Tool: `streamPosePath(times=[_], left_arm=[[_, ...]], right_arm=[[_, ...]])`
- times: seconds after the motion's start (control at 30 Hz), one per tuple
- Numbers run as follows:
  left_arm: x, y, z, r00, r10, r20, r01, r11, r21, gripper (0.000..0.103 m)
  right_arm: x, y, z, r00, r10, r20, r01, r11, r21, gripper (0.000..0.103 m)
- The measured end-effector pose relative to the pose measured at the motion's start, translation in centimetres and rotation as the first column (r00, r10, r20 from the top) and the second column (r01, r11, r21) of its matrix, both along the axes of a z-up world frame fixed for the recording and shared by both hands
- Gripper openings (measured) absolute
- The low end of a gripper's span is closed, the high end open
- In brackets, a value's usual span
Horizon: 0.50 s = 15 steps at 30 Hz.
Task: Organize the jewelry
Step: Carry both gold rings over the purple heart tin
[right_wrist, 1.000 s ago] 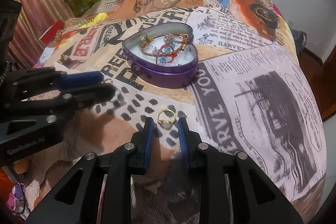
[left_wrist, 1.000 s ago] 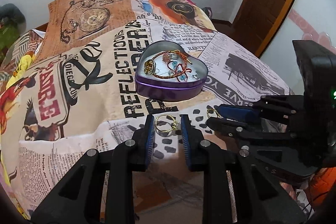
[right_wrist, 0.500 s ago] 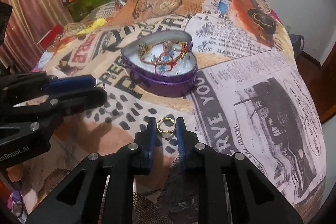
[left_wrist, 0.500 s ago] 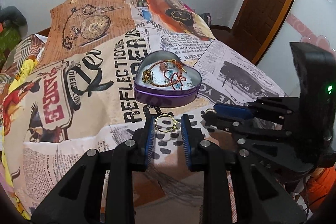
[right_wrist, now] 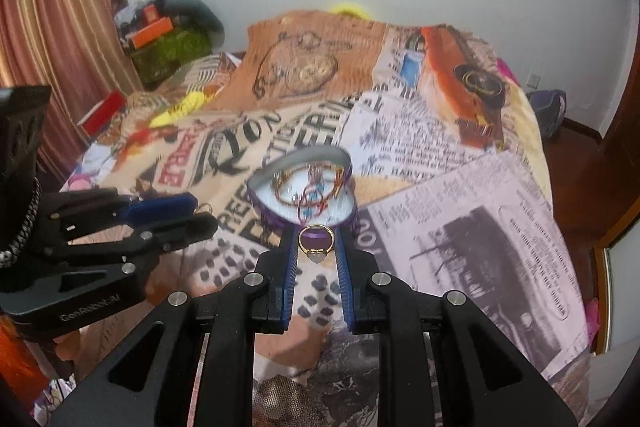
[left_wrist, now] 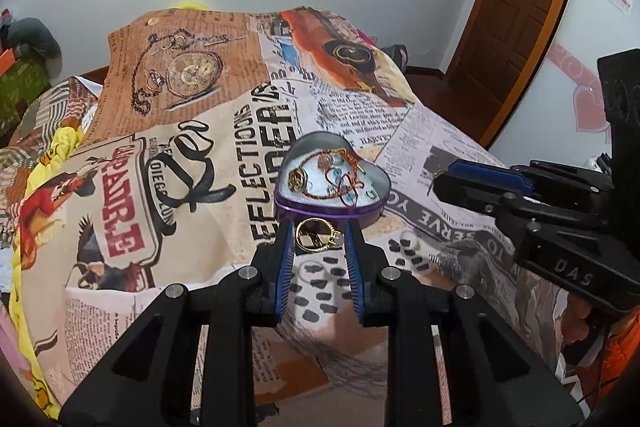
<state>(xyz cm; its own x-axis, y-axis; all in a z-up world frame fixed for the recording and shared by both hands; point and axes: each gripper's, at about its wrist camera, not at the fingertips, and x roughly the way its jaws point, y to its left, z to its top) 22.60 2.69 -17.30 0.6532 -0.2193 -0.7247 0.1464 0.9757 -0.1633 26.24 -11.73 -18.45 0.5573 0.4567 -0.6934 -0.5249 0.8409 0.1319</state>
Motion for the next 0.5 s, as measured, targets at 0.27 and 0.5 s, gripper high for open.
streamPosePath(times=[0.27,0.5], left_arm=[[1.0,1.0,0.8,0.999,0.029,0.035,-0.029,1.000,-0.012,0.024],[2.6,1.3,0.1,0.999,0.033,0.027,-0.033,0.999,-0.014,0.024]], right_arm=[[0.6,0.0,1.3,0.999,-0.013,0.044,0.012,0.999,0.031,0.017],[1.8,0.6,1.0,0.999,-0.010,0.041,0.008,0.999,0.045,0.017]])
